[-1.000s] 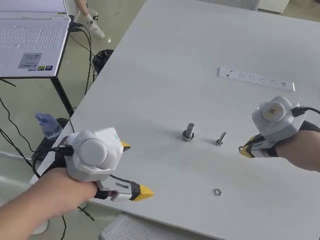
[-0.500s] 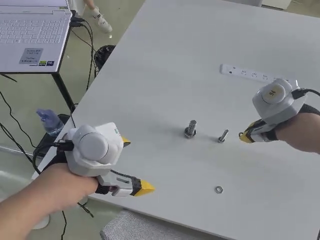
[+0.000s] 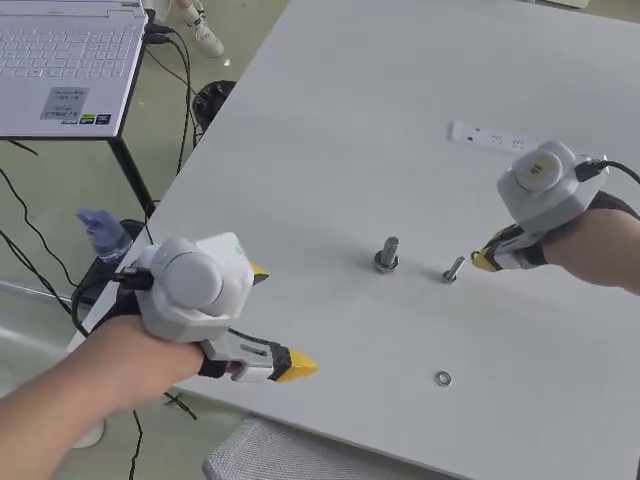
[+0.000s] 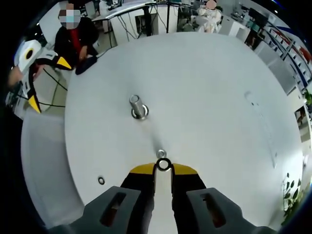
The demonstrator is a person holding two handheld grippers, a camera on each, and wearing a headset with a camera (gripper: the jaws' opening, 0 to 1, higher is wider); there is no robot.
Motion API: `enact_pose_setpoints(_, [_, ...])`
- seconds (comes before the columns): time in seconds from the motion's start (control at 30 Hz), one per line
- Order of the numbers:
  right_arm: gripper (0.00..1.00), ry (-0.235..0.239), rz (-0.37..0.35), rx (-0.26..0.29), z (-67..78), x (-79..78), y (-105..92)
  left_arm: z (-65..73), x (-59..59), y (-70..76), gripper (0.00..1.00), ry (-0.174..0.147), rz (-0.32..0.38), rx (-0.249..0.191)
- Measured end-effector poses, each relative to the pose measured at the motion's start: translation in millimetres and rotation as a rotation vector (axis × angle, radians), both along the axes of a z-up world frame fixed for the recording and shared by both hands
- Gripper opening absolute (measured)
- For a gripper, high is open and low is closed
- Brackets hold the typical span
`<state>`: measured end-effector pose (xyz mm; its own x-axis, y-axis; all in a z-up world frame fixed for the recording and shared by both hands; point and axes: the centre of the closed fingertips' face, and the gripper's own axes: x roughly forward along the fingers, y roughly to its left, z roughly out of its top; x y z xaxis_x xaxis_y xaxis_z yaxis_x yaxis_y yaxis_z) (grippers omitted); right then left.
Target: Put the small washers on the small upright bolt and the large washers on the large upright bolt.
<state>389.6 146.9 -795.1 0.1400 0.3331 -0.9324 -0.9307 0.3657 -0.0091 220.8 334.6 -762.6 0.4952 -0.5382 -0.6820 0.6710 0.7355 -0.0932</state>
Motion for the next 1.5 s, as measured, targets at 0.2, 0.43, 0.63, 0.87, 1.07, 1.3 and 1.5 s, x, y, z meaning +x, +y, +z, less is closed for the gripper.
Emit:
enact_pose_setpoints(0.2, [0.12,0.005,0.015,-0.001,-7.0,5.5,4.4,-0.3,2.0,0.3,0.77,-0.001,0.004,0.0])
enact_pose_setpoints(0.43, [0.12,0.014,0.027,-0.009,-11.3,6.1,9.4,-1.7,3.1,2.8,0.77,0.005,0.009,-0.001])
enact_pose_setpoints(0.63, [0.12,0.012,0.039,-0.027,-14.3,4.4,10.3,-1.9,3.0,4.5,0.77,0.007,0.012,0.0])
enact_pose_setpoints(0.87, [0.12,0.012,0.035,-0.03,-14.9,3.8,10.4,-2.8,1.8,6.4,0.76,0.008,0.012,0.003])
enact_pose_setpoints(1.07, [0.12,0.021,0.036,-0.038,-18.0,1.7,10.3,-3.3,3.2,7.4,0.76,0.009,0.009,0.005])
enact_pose_setpoints(1.3, [0.12,0.025,0.036,-0.038,-20.3,1.8,11.9,-3.3,6.3,5.2,0.76,0.008,0.005,0.003])
enact_pose_setpoints(1.5, [0.12,0.033,0.037,-0.041,-25.3,0.8,10.8,0.6,7.3,6.2,0.76,0.007,0.006,-0.003])
